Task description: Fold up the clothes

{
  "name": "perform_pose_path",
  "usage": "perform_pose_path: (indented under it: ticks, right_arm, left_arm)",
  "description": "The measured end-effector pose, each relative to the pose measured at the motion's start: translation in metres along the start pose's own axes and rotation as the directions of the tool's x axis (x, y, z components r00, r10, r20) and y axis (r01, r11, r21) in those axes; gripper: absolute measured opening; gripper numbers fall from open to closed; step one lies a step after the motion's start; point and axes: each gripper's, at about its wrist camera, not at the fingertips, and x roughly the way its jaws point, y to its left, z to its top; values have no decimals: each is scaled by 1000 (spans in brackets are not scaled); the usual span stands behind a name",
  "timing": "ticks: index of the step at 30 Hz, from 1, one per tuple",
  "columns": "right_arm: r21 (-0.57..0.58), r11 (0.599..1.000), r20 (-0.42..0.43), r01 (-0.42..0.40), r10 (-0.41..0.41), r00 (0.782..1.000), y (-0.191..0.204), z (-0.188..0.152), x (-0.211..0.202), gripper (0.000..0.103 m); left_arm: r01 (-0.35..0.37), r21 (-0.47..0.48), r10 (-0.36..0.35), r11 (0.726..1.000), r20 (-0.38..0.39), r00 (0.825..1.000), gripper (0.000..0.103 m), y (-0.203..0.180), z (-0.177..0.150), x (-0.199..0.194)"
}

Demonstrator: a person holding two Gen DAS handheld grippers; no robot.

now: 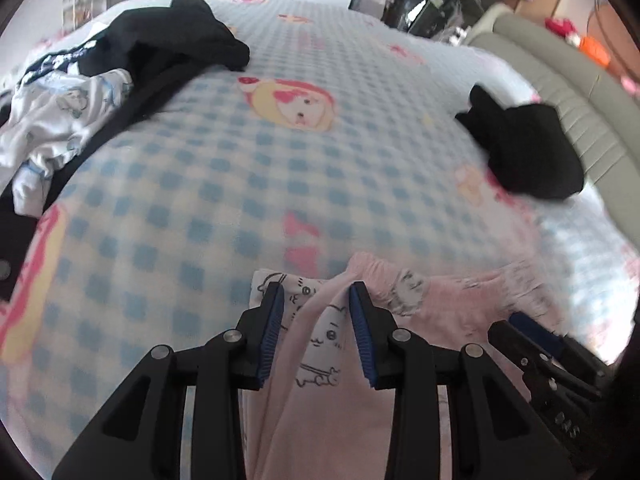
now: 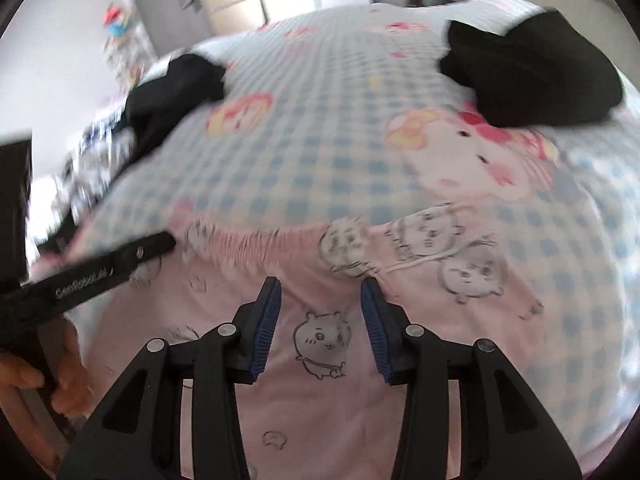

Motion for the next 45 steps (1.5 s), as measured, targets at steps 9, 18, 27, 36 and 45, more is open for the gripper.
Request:
perform_pose_path:
  ticks: [9, 18, 27, 36, 45]
  right_arm:
    - [-135, 990, -51, 47, -55, 997, 22, -44, -12, 42]
    - [2, 1000, -18, 23, -23, 1000, -22, -65, -41, 33]
    - [-143, 988, -52, 66, -75, 996, 22, -67, -29, 44]
    - [-5, 998, -30, 60, -60, 998, -20, -78, -57, 29]
    - [-142, 979, -62, 147, -157, 986, 8, -91, -45, 42]
  left_arm:
    - [15, 206, -18, 978, 11, 1000, 41, -43, -66, -24]
    - [-52, 78, 51, 996, 15, 999, 38, -3, -65, -44]
    - [-57, 221, 70, 974, -50, 996, 39, -35, -80, -20]
    - [-37, 98, 38, 995, -7, 999, 39, 11, -86, -52]
    - [-116, 141, 123, 983, -40, 992, 45, 7, -103, -48]
